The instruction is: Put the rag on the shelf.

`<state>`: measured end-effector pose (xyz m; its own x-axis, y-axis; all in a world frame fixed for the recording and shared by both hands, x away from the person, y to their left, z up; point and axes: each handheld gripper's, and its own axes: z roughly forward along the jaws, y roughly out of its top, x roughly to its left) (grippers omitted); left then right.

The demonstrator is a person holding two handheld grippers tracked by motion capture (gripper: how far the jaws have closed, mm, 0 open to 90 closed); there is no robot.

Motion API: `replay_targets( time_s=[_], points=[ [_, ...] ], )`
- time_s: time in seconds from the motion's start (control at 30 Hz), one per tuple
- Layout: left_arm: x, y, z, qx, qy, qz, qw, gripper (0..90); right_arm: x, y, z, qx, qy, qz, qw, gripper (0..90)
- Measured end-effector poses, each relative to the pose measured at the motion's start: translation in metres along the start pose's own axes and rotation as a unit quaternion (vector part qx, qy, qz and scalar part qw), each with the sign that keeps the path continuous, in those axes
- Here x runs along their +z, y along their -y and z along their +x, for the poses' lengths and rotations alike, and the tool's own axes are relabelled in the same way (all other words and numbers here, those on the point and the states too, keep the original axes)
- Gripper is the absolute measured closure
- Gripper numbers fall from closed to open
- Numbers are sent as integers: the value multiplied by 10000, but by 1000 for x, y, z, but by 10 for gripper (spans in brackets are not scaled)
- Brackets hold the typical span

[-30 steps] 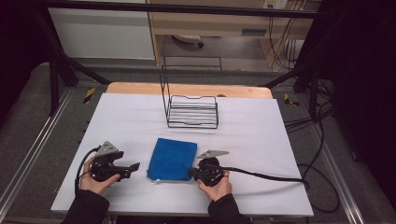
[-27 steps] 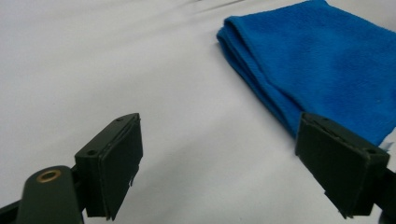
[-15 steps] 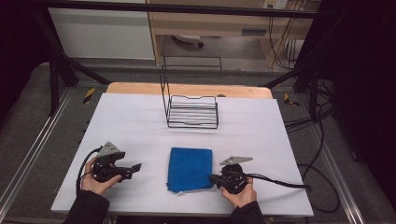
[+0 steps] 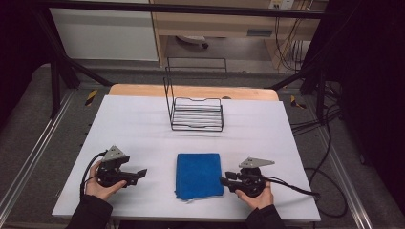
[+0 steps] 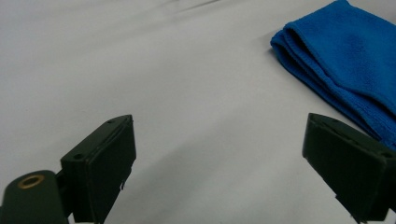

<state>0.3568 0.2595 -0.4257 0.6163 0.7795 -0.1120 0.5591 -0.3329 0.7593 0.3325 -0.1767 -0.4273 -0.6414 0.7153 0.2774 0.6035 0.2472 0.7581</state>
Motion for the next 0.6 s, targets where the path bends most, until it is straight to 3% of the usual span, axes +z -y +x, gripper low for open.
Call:
replay_targets(
  time_s=[0.27,0.6],
  points=[
    [4,-3,-6,68,79,-17,9999,56,-2,-12,-21,-245,96,-393,9989,238],
    [10,-18,-12,94,60,-10,9999,60,0,-25,-47,-281,142,-545,9980,84]
  ],
)
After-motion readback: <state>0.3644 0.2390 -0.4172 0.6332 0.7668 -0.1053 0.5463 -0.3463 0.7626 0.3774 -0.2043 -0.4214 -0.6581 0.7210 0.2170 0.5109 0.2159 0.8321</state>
